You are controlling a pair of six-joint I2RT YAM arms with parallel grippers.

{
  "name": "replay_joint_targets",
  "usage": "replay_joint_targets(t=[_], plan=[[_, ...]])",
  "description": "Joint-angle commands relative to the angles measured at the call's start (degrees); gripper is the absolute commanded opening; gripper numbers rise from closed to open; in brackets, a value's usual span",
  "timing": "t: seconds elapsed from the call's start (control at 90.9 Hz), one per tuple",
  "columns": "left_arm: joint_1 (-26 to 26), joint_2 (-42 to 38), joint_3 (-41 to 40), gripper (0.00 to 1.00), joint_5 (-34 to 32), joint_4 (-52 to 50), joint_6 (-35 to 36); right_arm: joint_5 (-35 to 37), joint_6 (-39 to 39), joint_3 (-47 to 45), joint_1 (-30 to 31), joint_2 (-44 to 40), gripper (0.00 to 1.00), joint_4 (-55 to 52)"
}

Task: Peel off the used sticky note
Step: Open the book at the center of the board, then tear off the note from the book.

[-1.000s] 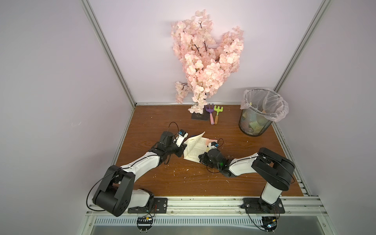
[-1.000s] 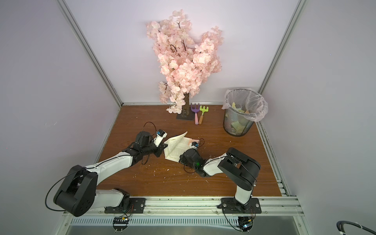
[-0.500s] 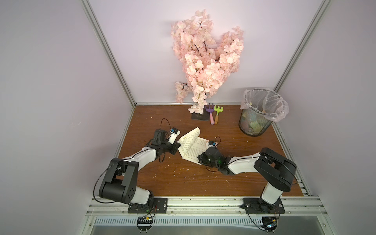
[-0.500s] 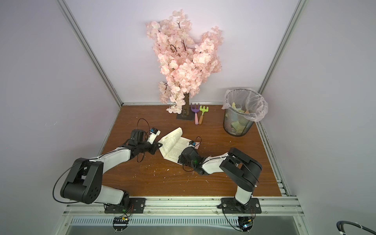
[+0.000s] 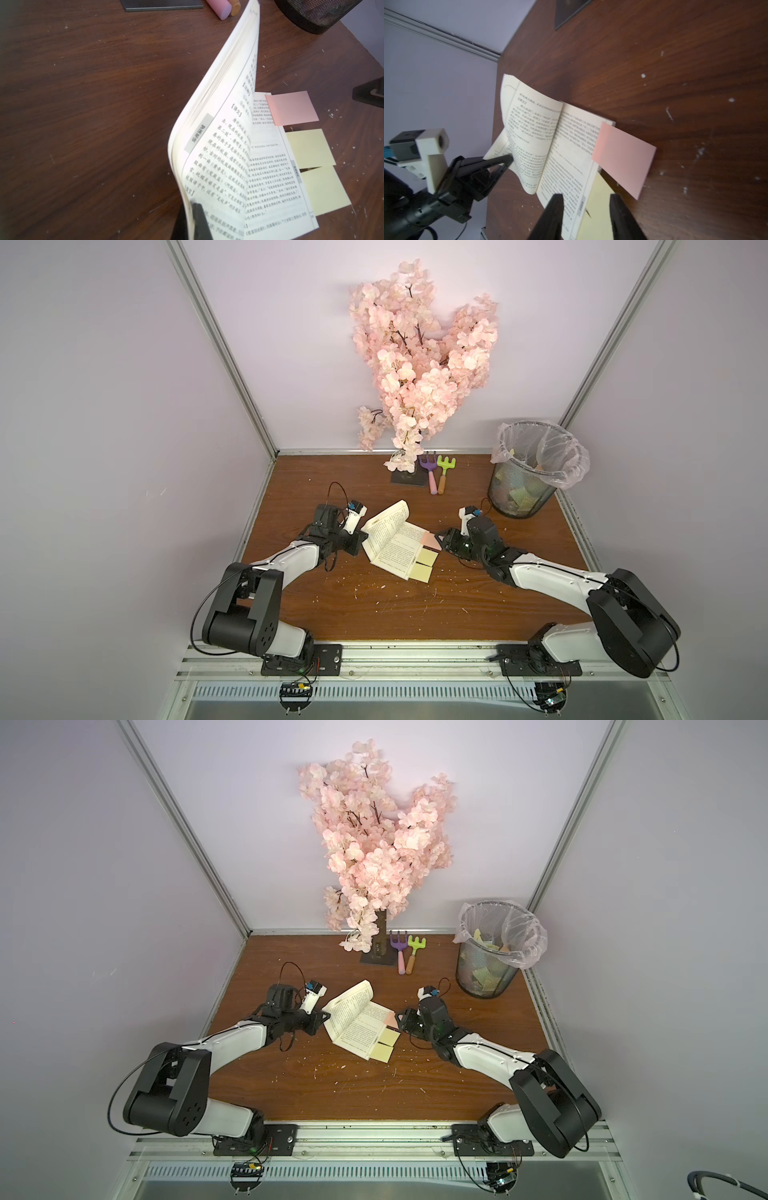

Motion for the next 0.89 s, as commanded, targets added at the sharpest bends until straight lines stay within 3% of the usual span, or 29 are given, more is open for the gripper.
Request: replay_joint_targets(t=[0.0, 0.374, 0.462, 0.649, 0.881], plan=[[0.6, -0.4, -0.3, 0.01, -0.9, -2.7, 0.2, -2.7, 1.4, -2.9, -1.3, -0.1, 0.42, 1.5], [0.6, -0.4, -0.3, 0.01, -0.5, -2.9, 0.5, -7.9, 4.3, -1.6, -3.1, 13.7, 0.41, 14.5], [0.6, -0.3, -0.3, 0.01, -0.3, -2.9, 0.6, -8.6, 5.3, -1.0, -3.6, 16.0, 0.35, 16.9], [0.6, -0.4, -0.3, 0.01, -0.3, -3.0, 0.7, -11.3, 7.8, -0.5, -5.8, 19.0, 0.0, 21.4], [0.6, -0.5, -0.4, 0.01, -0.4, -3.0, 0.7, -16.9, 7.8, -2.0, -11.1, 18.2, 0.0, 21.8]])
